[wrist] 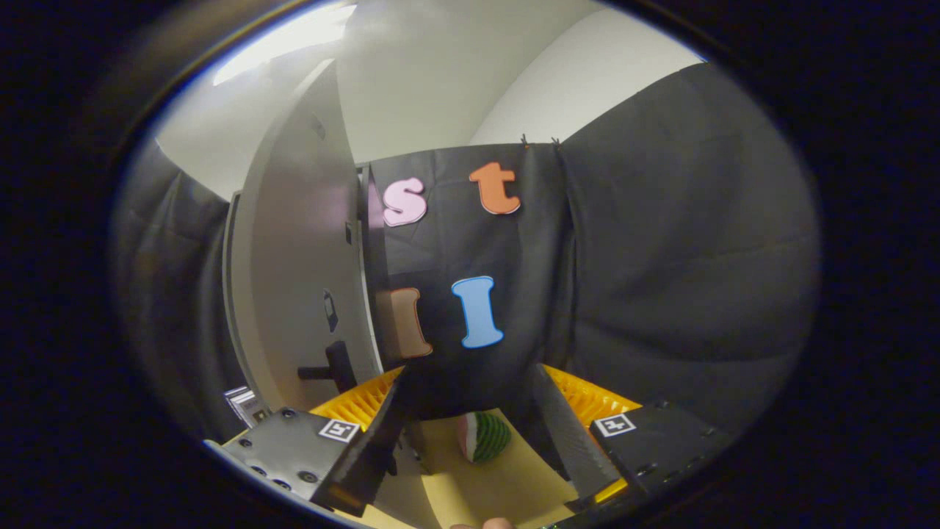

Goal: Open the shoe cabinet door, grab the shoes and put them into the shoe cabinet, then close the shoe cabinet door.

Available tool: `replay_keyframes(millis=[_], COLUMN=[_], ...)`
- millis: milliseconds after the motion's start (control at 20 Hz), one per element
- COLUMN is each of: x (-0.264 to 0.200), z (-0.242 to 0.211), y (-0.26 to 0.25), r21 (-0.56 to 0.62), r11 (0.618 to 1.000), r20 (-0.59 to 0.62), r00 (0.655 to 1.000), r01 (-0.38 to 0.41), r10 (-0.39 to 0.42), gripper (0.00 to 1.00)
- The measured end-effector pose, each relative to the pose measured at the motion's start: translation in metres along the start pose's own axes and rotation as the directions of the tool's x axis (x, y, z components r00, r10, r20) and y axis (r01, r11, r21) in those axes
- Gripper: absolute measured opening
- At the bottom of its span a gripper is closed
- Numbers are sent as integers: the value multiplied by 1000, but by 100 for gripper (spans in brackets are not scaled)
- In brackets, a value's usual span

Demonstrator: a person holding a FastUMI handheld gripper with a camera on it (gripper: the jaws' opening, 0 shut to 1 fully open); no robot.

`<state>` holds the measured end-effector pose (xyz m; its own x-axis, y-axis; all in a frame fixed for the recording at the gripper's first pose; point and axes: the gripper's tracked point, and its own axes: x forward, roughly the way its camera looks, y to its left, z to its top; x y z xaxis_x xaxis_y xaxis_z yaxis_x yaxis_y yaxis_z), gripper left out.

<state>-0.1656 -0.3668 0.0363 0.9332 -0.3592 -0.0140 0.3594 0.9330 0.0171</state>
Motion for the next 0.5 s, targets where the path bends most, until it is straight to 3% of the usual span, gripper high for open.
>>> replay_keyframes(millis=[500], x=[7], z=[-13], y=[26], r21=[86], r11=[987], r20=[-45], r00=[989], r01=[-139], r10=[143], gripper=[99])
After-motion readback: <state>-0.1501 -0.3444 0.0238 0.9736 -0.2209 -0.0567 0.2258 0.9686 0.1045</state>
